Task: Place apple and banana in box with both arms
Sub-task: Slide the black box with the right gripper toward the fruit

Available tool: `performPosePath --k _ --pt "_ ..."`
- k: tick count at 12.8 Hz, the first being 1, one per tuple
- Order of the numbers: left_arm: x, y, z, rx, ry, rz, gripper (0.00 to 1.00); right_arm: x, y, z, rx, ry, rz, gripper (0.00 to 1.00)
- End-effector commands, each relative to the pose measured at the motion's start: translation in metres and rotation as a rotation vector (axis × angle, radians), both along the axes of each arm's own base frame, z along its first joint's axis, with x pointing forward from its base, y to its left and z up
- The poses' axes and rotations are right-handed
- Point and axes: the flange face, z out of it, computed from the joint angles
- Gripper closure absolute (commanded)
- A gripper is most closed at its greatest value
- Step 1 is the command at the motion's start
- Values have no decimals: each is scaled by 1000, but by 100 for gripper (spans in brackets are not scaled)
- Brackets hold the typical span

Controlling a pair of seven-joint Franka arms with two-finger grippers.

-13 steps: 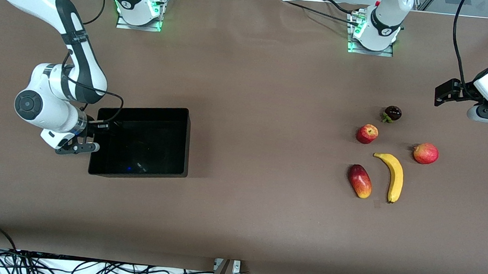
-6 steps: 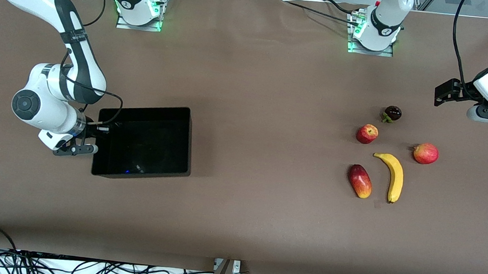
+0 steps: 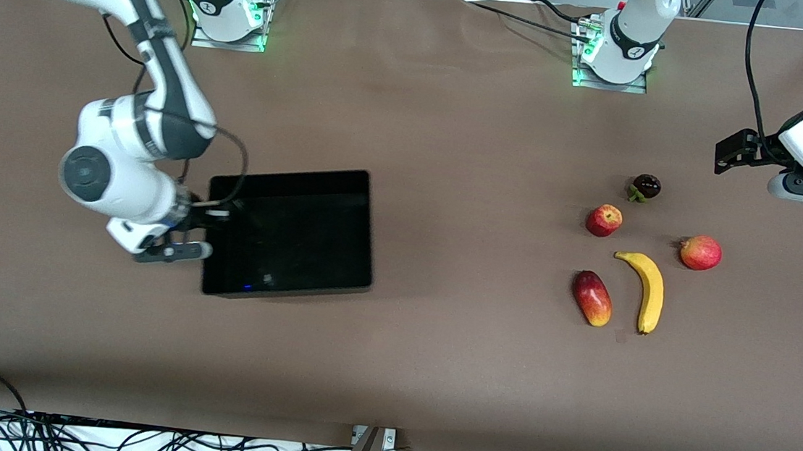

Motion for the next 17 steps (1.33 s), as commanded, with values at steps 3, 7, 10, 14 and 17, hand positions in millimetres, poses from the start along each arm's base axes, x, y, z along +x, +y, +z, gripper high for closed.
performPosePath --k 3,7,10,14,17 --pt "1 -1 5 -33 9 -4 0 -54 171 0 -25 24 -125 100" --pt "1 0 5 -33 9 -4 0 -83 278 -12 23 25 -227 100" --pt "1 1 5 -33 10 -4 0 -109 327 -38 80 -13 -213 100" --pt "6 1 6 -34 2 -4 0 -119 344 -64 106 -32 -194 100" --pt "8 1 4 -34 5 -2 0 -128 353 -75 108 -35 -181 100"
